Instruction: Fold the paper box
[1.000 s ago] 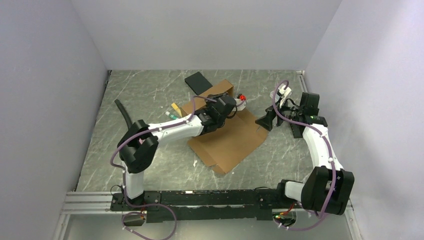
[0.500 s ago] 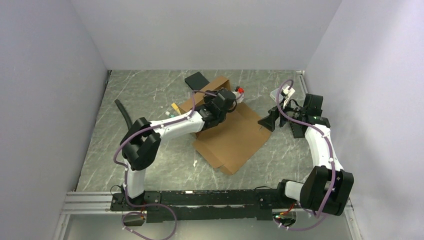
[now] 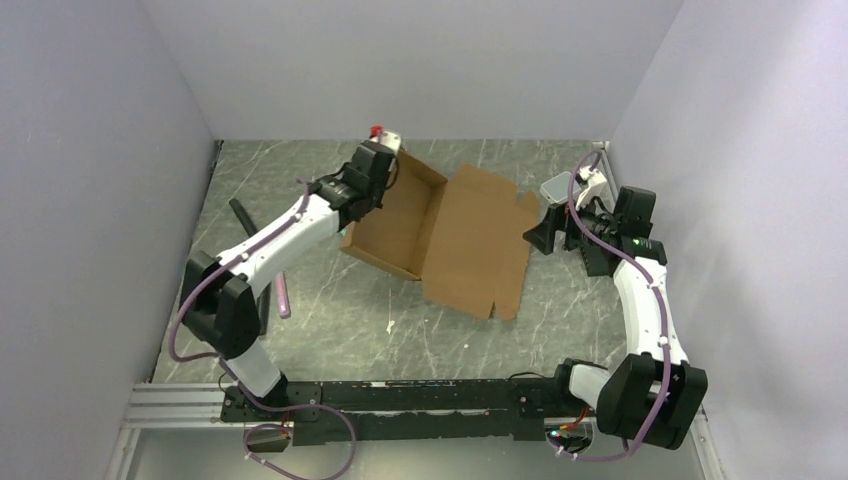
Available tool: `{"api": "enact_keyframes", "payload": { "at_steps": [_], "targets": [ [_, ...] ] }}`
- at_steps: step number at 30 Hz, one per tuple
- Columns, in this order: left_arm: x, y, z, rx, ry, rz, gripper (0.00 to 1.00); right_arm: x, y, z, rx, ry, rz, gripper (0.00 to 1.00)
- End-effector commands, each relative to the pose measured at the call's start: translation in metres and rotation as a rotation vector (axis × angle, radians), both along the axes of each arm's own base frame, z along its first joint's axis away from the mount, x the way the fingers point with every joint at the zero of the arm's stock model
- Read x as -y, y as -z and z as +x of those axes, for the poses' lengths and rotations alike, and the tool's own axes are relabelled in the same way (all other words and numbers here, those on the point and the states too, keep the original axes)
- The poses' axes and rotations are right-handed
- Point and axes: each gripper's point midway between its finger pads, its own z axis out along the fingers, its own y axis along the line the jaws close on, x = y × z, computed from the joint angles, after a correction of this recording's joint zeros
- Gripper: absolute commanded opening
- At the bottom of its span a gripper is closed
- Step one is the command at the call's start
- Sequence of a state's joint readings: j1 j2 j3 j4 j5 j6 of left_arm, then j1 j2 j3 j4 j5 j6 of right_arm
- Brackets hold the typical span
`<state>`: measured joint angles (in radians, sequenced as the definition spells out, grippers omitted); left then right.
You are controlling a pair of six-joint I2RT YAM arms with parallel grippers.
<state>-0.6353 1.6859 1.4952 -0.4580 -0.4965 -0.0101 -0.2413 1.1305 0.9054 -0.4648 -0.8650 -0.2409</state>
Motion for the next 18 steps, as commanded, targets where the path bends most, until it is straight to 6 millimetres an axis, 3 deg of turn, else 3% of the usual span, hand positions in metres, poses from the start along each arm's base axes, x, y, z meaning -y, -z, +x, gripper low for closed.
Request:
{"api": "enact_keyframes", "payload": {
  "at_steps": [1, 8, 11, 15, 18],
  "targets": [
    [-0.005, 0.021, -0.033, -0.136, -0.154, -0.351, 0.00, 0.019, -0.001, 0.012, -0.050, 0.207, 0.040, 1.00],
    [-0.014, 0.053, -0.070, -0.203, -0.407, -0.704, 0.00, -0.011, 0.007, -0.003, -0.154, 0.140, 0.276, 1.00],
    [-0.011, 0.064, -0.083, -0.230, -0.504, -0.842, 0.00, -0.010, 0.013, -0.001, -0.183, 0.204, 0.326, 1.00],
    [-0.006, 0.074, -0.102, -0.197, -0.653, -0.895, 0.00, -0.007, 0.012, 0.002, -0.195, 0.250, 0.347, 1.00],
    [0.015, 0.084, -0.115, -0.192, -0.720, -0.947, 0.00, -0.005, 0.007, 0.004, -0.182, 0.250, 0.338, 1.00]
  ]
}}
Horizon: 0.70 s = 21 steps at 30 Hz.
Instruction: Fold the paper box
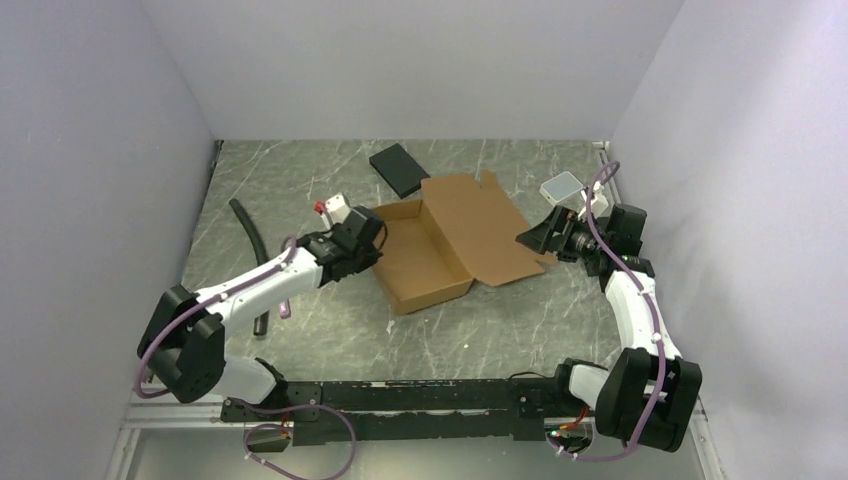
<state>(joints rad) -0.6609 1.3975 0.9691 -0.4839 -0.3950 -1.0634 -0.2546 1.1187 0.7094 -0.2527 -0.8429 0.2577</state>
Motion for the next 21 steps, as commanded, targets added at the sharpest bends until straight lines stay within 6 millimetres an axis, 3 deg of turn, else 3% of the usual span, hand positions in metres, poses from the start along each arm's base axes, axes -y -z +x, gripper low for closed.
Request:
{"api": "enact_keyframes", "payload": {
  "at_steps": [1, 6, 10, 11, 14, 16, 21],
  "targets": [
    [0.034, -0.009, -0.005, 0.061, -0.217, -0.182, 0.00, 0.005, -0.030, 0.012, 0.092, 0.035, -0.004, 1.00],
    [0.043, 0.022, -0.015, 0.028, -0.353, -0.138, 0.00, 0.008, -0.033, 0.009, 0.108, 0.021, -0.029, 1.00],
    [0.066, 0.037, -0.016, 0.023, -0.305, -0.154, 0.04, 0.007, -0.033, 0.007, 0.110, 0.000, -0.036, 1.00],
    [0.070, 0.039, -0.018, 0.017, -0.288, -0.141, 0.11, 0.006, -0.033, 0.007, 0.112, -0.004, -0.037, 1.00],
    [0.070, 0.043, -0.030, -0.031, -0.249, -0.073, 0.61, 0.006, -0.033, 0.006, 0.121, -0.016, -0.044, 1.00],
    [0.066, 0.042, -0.040, -0.052, -0.201, -0.026, 0.82, 0.006, -0.033, 0.005, 0.128, -0.019, -0.051, 1.00],
    [0.048, 0.028, -0.066, -0.066, -0.010, 0.063, 0.89, 0.007, -0.033, 0.004, 0.150, -0.046, -0.092, 1.00]
  ]
}}
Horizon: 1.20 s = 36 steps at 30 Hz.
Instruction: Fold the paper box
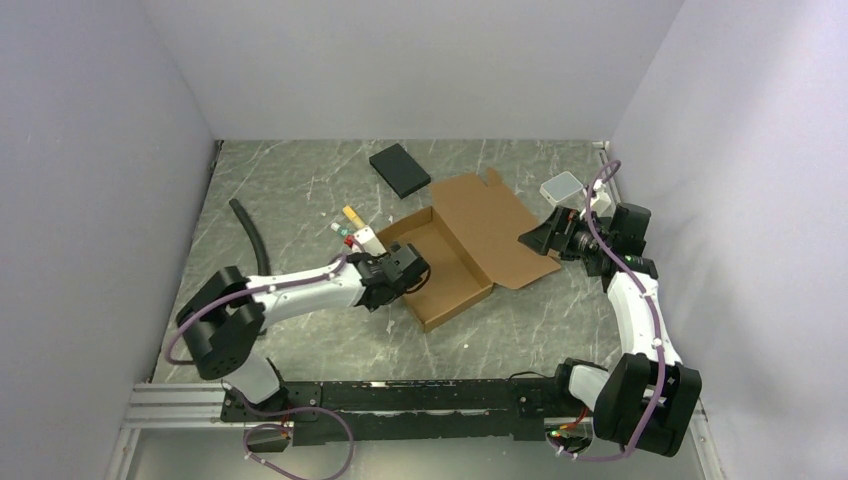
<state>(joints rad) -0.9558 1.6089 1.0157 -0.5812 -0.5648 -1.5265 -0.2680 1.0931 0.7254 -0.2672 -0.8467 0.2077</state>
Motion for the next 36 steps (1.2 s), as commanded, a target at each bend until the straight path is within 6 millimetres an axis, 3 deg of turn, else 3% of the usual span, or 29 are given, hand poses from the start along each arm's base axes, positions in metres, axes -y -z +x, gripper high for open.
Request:
{"api": "enact_keyframes", "payload": {
  "at_steps": [1, 5, 6, 8, 11, 13, 15, 18, 21, 23, 28, 32, 36],
  "targets": [
    [-0.025, -0.030, -0.022, 0.004, 0.183, 0.104, 0.90, 0.002, -0.023, 0.003, 0.098, -0.046, -0.058, 1.00],
    [-0.044, -0.058, -0.021, 0.091, 0.446, 0.212, 0.99, -0.004, -0.026, -0.007, 0.169, -0.174, -0.122, 1.00],
    [-0.040, -0.063, -0.021, 0.111, 0.565, 0.178, 0.99, -0.008, -0.026, -0.012, 0.186, -0.221, -0.130, 1.00],
    [-0.041, -0.076, -0.006, 0.178, 0.643, 0.025, 0.96, -0.015, -0.028, -0.021, 0.227, -0.314, -0.144, 1.00],
    [-0.071, -0.089, 0.035, 0.244, 0.524, -0.211, 0.93, -0.018, -0.029, -0.029, 0.255, -0.384, -0.161, 1.00],
    [-0.097, -0.088, 0.065, 0.230, 0.404, -0.285, 0.91, -0.017, -0.028, -0.028, 0.257, -0.383, -0.170, 1.00],
    [-0.120, -0.074, 0.094, 0.168, 0.255, -0.320, 0.89, -0.016, -0.026, -0.027, 0.252, -0.384, -0.173, 1.00],
    [-0.152, -0.048, 0.127, -0.003, -0.003, -0.230, 0.78, -0.016, -0.022, -0.026, 0.235, -0.388, -0.165, 1.00],
    [-0.166, -0.040, 0.158, -0.128, -0.120, -0.147, 0.73, -0.015, -0.019, -0.025, 0.222, -0.385, -0.166, 1.00],
    [-0.168, -0.024, 0.169, -0.195, -0.151, -0.115, 0.71, -0.014, -0.016, -0.024, 0.214, -0.386, -0.163, 1.00],
    [-0.168, -0.009, 0.178, -0.232, -0.163, -0.095, 0.59, -0.013, -0.012, -0.022, 0.194, -0.384, -0.158, 1.00],
    [-0.163, 0.002, 0.177, -0.284, -0.141, -0.100, 0.55, -0.013, -0.009, -0.021, 0.178, -0.383, -0.153, 1.00],
    [-0.158, -0.001, 0.182, -0.276, -0.120, -0.066, 0.54, -0.012, -0.006, -0.021, 0.168, -0.383, -0.150, 1.00]
  ]
}}
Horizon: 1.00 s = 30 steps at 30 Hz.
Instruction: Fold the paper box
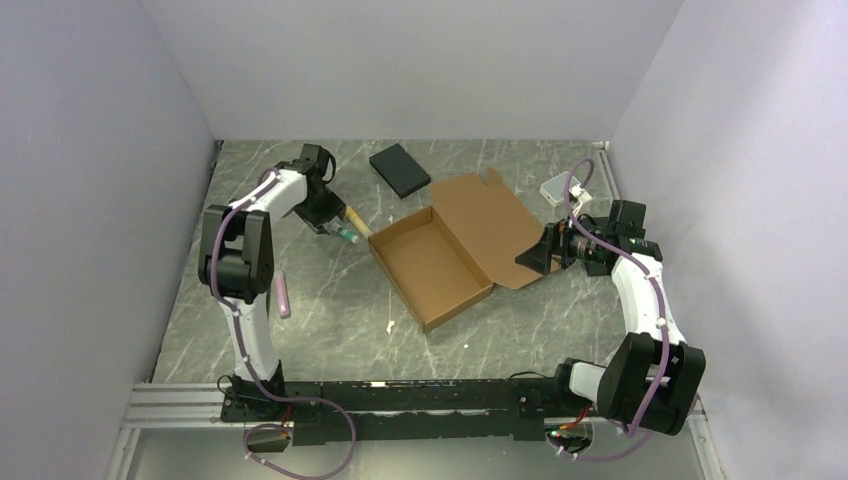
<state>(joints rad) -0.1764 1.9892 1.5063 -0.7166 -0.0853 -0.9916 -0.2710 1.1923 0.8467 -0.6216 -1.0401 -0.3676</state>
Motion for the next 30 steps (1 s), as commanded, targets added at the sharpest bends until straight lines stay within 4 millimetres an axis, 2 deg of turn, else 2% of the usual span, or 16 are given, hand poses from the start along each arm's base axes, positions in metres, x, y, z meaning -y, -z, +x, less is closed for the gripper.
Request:
{"api": "enact_keyframes", "payload": {
  "at_steps": [1, 6, 7, 10, 16, 20, 23, 26, 30],
  "targets": [
    [0.006, -0.013, 0.006, 0.012, 0.012, 0.038, 0.54, 0.002, -0.014, 0.008, 0.059, -0.017, -0.007, 1.00],
    [0.012, 0.005, 0.002, -0.070, 0.031, 0.072, 0.53, 0.003, -0.012, 0.009, 0.052, -0.011, -0.009, 1.00],
    [0.012, 0.009, 0.001, -0.087, 0.039, 0.075, 0.47, 0.003, -0.012, 0.009, 0.052, -0.011, -0.009, 1.00],
    [0.015, 0.018, -0.001, -0.130, 0.045, 0.075, 0.39, 0.003, -0.011, 0.008, 0.050, -0.012, -0.008, 1.00],
    [0.021, 0.023, -0.008, -0.131, 0.062, 0.123, 0.34, 0.003, -0.012, 0.009, 0.053, -0.011, -0.009, 1.00],
    [0.018, 0.027, -0.012, -0.149, 0.077, 0.141, 0.17, 0.003, -0.012, 0.009, 0.054, -0.011, -0.008, 1.00],
    [0.010, 0.017, -0.017, -0.129, 0.082, 0.176, 0.12, 0.003, -0.011, 0.009, 0.053, -0.010, -0.011, 1.00],
    [0.006, -0.004, -0.019, -0.028, 0.120, 0.179, 0.08, 0.004, -0.011, 0.008, 0.055, -0.010, -0.016, 1.00],
    [0.020, -0.045, -0.028, 0.201, 0.276, 0.096, 0.04, 0.003, -0.014, 0.007, 0.067, -0.014, -0.013, 1.00]
  ]
}}
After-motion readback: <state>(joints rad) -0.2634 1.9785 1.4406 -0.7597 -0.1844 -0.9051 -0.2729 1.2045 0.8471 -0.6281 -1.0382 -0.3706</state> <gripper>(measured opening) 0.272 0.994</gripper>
